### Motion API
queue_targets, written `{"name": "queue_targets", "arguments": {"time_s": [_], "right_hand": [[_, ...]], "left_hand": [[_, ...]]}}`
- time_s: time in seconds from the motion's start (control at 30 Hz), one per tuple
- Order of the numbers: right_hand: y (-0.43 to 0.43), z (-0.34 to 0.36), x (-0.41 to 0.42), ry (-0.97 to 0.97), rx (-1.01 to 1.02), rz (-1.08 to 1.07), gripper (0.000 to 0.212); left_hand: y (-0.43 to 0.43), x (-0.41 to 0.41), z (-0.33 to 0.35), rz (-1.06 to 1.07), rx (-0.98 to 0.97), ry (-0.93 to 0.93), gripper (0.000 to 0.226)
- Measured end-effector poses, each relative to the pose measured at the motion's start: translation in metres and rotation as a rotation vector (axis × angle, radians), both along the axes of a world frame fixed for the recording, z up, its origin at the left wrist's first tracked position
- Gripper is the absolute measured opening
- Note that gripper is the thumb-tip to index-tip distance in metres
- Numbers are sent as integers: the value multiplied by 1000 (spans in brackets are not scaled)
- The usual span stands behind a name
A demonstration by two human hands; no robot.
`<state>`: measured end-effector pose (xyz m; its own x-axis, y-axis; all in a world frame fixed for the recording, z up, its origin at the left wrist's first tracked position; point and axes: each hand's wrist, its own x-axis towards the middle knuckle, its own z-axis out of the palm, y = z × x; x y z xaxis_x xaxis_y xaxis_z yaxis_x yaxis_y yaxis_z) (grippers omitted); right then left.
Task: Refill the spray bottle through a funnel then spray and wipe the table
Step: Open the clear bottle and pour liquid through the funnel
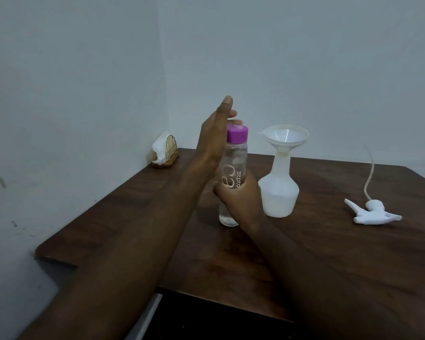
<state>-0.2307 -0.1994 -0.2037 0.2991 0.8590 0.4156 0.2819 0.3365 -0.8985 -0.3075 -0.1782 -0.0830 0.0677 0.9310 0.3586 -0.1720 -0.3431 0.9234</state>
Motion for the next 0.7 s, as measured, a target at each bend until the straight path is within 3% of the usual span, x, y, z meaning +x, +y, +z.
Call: {"name": "queue_targets", "arguments": {"time_s": [0.07, 0.17, 0.3, 0.5, 0.7], "right_hand": [[-1, 0, -1, -10, 5, -9, 38], [0, -1, 0, -23, 13, -16, 38], [-1, -1, 1, -39, 14, -24, 37], [0, -2, 1, -15, 29, -33, 34], [-1, -1, 1, -25, 38, -24, 34]], "left_hand": [[-2, -3, 1, -85, -10, 1, 49], [0, -5, -3, 91, 84, 21, 36], [4, -11, -2, 184, 46, -113, 34], [2, -13, -6, -112, -22, -37, 47], [9, -17, -8, 81, 6, -107, 37]]}}
